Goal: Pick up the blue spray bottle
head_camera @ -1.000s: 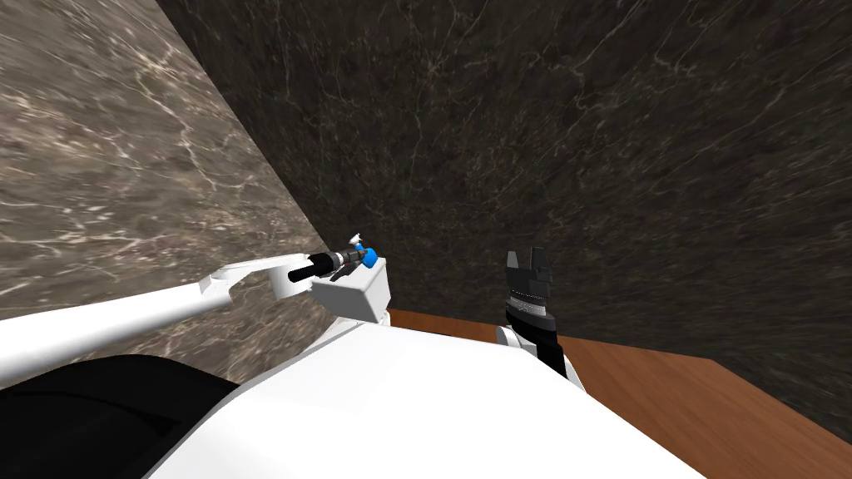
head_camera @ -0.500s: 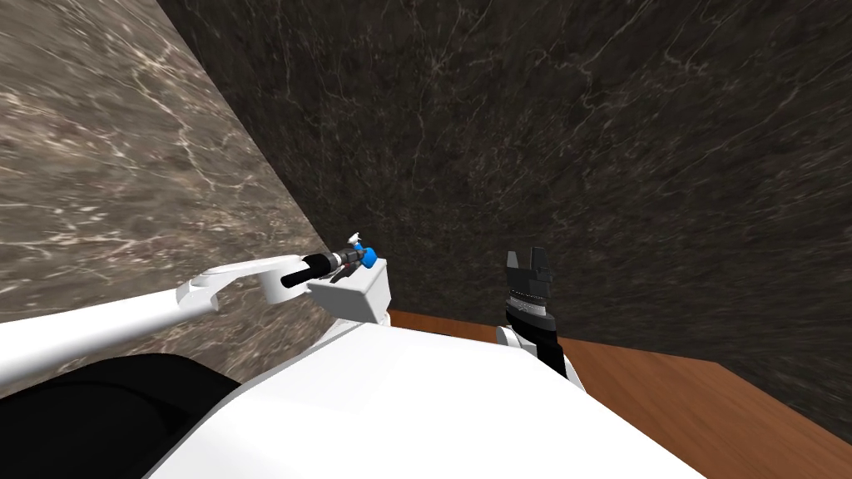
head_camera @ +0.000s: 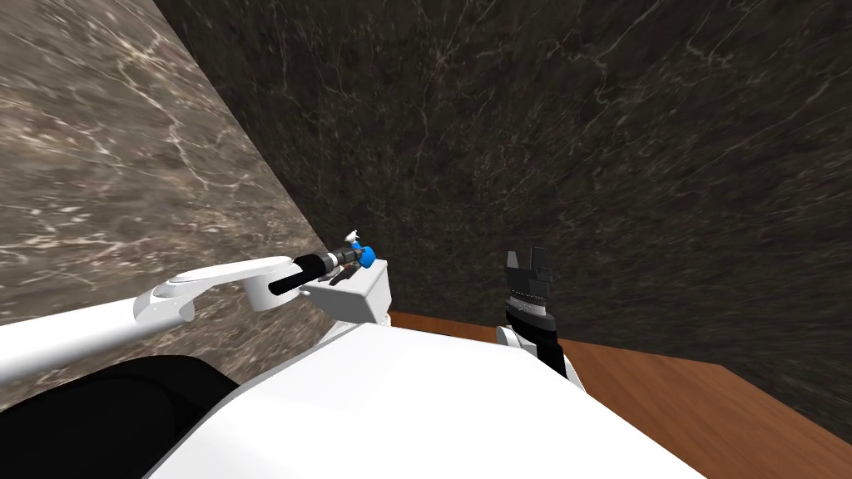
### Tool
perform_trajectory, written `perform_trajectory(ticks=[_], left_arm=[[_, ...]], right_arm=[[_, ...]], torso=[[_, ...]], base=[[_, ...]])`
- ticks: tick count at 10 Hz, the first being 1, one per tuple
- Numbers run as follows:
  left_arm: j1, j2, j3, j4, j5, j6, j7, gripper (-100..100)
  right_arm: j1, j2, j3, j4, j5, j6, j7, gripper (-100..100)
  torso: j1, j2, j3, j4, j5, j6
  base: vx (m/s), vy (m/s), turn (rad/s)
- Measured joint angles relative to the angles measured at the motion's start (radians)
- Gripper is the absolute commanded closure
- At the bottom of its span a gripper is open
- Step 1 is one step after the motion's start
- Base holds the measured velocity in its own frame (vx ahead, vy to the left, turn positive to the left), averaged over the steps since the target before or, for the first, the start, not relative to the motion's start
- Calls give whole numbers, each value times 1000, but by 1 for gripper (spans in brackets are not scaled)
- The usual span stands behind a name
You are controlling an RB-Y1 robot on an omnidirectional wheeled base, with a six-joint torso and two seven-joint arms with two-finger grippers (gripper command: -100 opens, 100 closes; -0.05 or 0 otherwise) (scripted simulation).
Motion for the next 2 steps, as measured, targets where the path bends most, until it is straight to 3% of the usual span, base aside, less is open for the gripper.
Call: perform_trajectory(ticks=[1, 2], left_arm=[[38, 2, 33, -9, -2, 1, 2, 100], [41, 3, 37, -9, -2, 2, 2, 0]], right_arm=[[0, 0, 0, 0, 0, 0, 0, 0], [0, 0, 0, 0, 0, 0, 0, 0]], torso=[[-1, 1, 1, 0, 0, 0], [-1, 2, 1, 0, 0, 0]], base=[[0, 0, 0], [0, 0, 0]])
